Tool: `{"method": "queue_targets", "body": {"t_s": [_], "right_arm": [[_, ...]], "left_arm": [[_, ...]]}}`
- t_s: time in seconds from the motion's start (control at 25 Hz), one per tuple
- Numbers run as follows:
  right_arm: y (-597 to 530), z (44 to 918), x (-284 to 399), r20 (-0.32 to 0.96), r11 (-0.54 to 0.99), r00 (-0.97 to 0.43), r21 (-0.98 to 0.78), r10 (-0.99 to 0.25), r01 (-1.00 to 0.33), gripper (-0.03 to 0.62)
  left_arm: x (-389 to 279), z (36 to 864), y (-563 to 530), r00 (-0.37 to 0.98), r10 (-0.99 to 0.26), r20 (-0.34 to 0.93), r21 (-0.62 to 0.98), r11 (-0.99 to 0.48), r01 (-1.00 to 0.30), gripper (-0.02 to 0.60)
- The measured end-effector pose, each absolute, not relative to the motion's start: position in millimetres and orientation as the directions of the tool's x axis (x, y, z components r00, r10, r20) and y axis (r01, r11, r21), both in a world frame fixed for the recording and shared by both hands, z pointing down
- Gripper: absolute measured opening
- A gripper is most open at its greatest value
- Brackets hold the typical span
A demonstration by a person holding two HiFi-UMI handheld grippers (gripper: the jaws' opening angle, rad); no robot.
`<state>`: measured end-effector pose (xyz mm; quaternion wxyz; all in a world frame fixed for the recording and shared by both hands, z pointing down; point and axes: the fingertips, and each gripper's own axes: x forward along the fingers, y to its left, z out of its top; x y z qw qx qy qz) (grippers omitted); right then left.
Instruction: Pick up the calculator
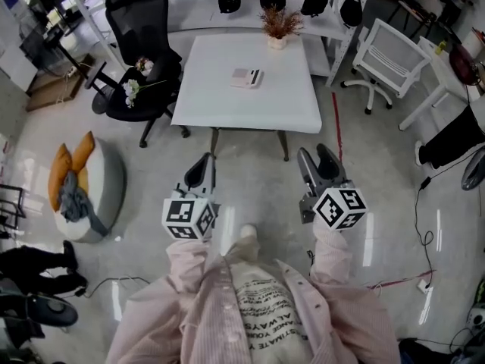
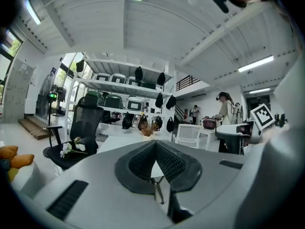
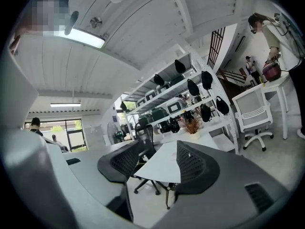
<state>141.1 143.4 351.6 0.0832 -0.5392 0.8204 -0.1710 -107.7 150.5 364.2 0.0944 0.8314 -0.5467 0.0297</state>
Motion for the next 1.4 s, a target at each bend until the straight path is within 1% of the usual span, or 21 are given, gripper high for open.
{"method": "queue_targets", "body": {"t_s": [0.24, 0.52, 0.92, 1.04, 1.4], "right_arm": [[92, 361, 137, 0.058, 0.319, -0.368, -0.387, -0.928, -0.865, 0.215], [43, 363, 125, 0.061, 0.332, -0.381, -0.377, -0.922, -0.864, 0.215], [12, 372, 117, 0.087, 0.315, -0.373, -0.382, -0.924, -0.869, 0.215], [2, 375, 116, 0.107, 0.312, -0.37, -0.356, -0.923, -0.881, 0.215], [-71, 387, 109, 0.119, 0.352, -0.416, -0.358, -0.902, -0.865, 0.215]], "left_arm": [[-117, 376, 93, 0.409, -0.895, 0.178, 0.132, -0.39, -0.911, 0.002], [-125, 378, 39, 0.418, -0.891, 0.175, 0.133, -0.4, -0.907, 0.002], [-126, 389, 3, 0.446, -0.875, 0.185, 0.156, -0.422, -0.893, 0.002], [-128, 395, -6, 0.443, -0.875, 0.196, 0.166, -0.415, -0.894, 0.002], [-131, 412, -66, 0.415, -0.881, 0.227, 0.178, -0.382, -0.907, 0.002]]}}
